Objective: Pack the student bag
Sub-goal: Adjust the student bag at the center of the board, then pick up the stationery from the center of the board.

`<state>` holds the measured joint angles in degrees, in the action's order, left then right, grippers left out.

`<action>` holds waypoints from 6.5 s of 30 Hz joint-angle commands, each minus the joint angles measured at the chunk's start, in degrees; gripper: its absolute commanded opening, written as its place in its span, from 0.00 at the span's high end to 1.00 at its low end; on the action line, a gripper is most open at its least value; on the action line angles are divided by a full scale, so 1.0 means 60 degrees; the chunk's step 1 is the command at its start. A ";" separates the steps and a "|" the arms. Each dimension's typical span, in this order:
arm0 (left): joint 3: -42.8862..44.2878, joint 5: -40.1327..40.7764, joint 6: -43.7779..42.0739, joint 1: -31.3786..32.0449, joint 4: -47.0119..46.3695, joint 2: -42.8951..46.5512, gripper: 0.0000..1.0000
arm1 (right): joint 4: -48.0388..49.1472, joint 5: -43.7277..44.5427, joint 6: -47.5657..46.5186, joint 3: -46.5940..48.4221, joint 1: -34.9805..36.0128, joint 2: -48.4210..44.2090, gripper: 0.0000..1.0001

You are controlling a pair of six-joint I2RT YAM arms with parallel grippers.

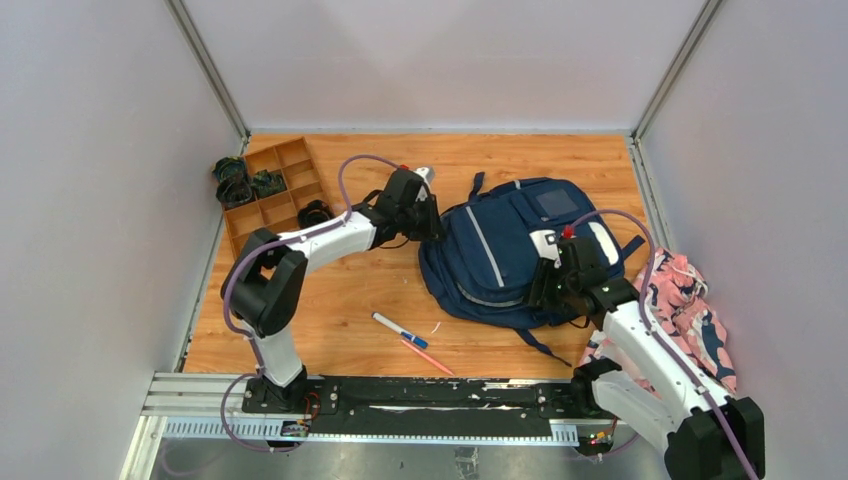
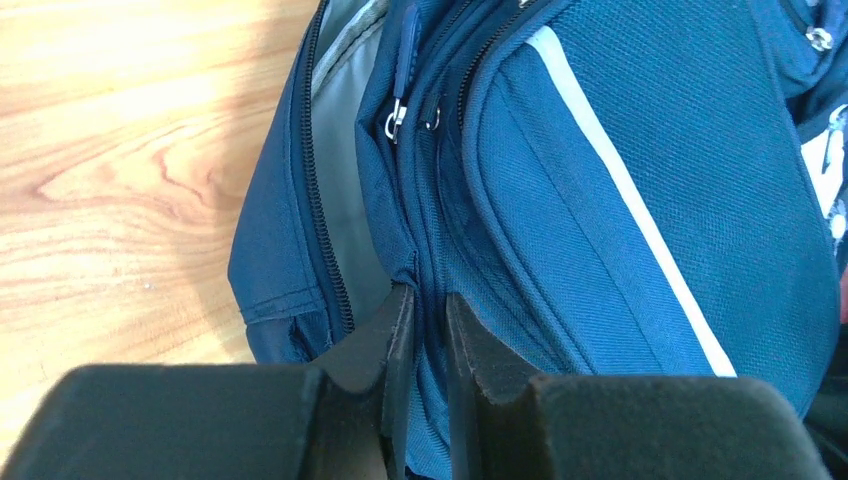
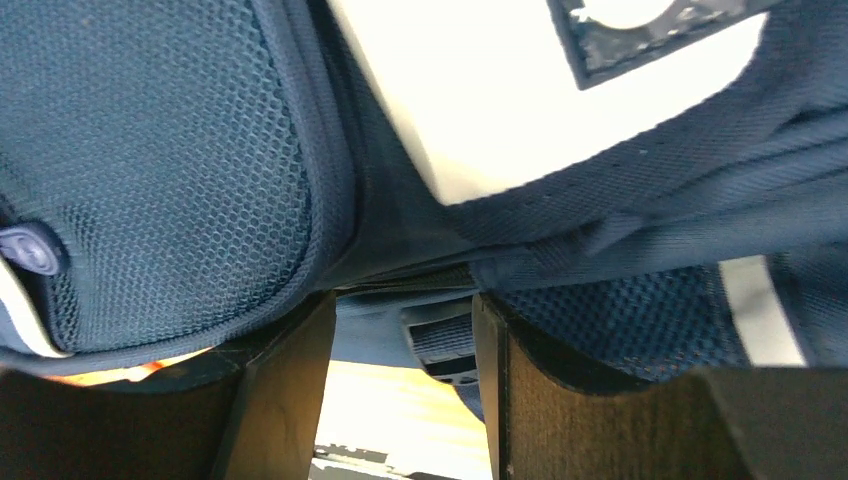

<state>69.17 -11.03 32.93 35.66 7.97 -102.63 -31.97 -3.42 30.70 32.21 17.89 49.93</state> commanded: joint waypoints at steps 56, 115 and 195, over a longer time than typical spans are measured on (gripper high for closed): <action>-0.2426 0.3234 -0.0399 -0.0423 0.3105 0.4722 0.56 | -0.0403 -0.0066 -0.2719 0.3464 0.4694 0.2445 0.33; -0.3750 -0.1693 0.0974 -0.0802 -0.0683 0.3615 1.00 | 0.0806 0.1742 -0.4855 0.6207 0.5398 0.5051 0.33; -0.3097 0.4085 0.6878 0.2904 0.5238 0.2353 0.42 | 0.0384 -0.0877 -0.3602 0.6765 0.3632 0.4232 1.00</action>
<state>49.08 11.20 71.70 52.36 37.50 -85.56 -30.00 -6.39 7.94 73.01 39.83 77.80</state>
